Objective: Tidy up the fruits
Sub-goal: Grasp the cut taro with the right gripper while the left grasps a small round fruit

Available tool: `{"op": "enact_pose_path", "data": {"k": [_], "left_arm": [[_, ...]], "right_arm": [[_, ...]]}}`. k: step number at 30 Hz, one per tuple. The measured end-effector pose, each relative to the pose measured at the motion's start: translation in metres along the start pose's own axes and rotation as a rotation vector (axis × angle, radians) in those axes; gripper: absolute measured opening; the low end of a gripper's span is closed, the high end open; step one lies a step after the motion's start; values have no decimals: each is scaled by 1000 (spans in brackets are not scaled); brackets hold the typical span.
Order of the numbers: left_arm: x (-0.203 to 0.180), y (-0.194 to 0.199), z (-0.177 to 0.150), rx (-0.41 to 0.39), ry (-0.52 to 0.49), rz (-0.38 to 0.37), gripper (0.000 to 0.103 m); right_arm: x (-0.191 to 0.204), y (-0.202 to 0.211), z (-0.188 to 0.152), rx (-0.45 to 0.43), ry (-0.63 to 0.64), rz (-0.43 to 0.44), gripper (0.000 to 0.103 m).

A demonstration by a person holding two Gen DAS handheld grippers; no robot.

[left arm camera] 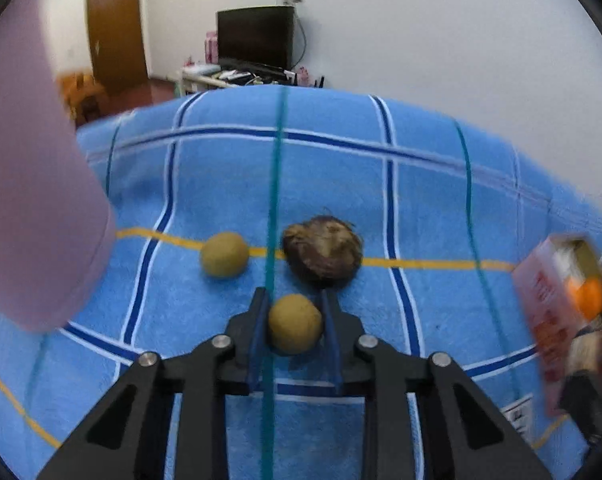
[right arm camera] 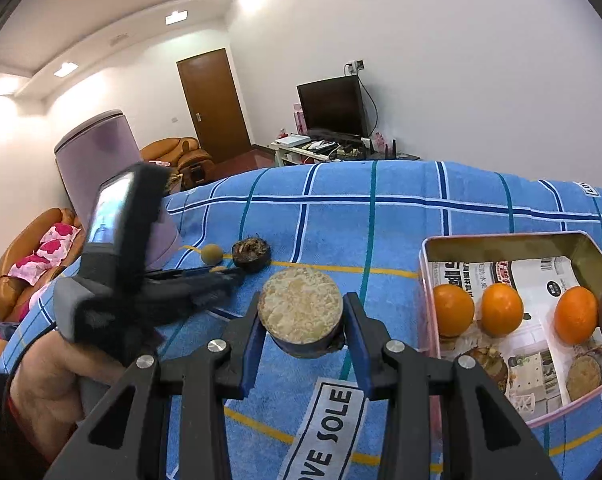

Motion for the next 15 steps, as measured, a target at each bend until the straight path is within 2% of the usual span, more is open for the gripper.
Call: {"op": "enact_pose_path", "data": {"k": [1,3,6,12,15], "left_arm": [[11,2,0,-5,46,-17,28],[23,7,-1,-29,80,-2,28],[35,22,0,-110,114,40,28],[19,60,-5,-314,32,253,28],[12,79,-8,-394,6,266,28]], "right_arm": [[0,-1,-1,3,-2,0,40],[-1,-2,-2,5,-7,-1,40],[0,0,-1,-10,5,-8,40],[7,5,2,-58,102,-88,40],[5,9,4,-78,103,-93,40]]}}
Point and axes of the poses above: each gripper's, at about its wrist camera, not at the fingertips, and y roughly against the way its jaws point, x to its left, z to its top, the point moved 4 cm from there along -y, roughly the way its jaws point, and after that the axes turned 9 degrees about z, right-handed, at the moved point
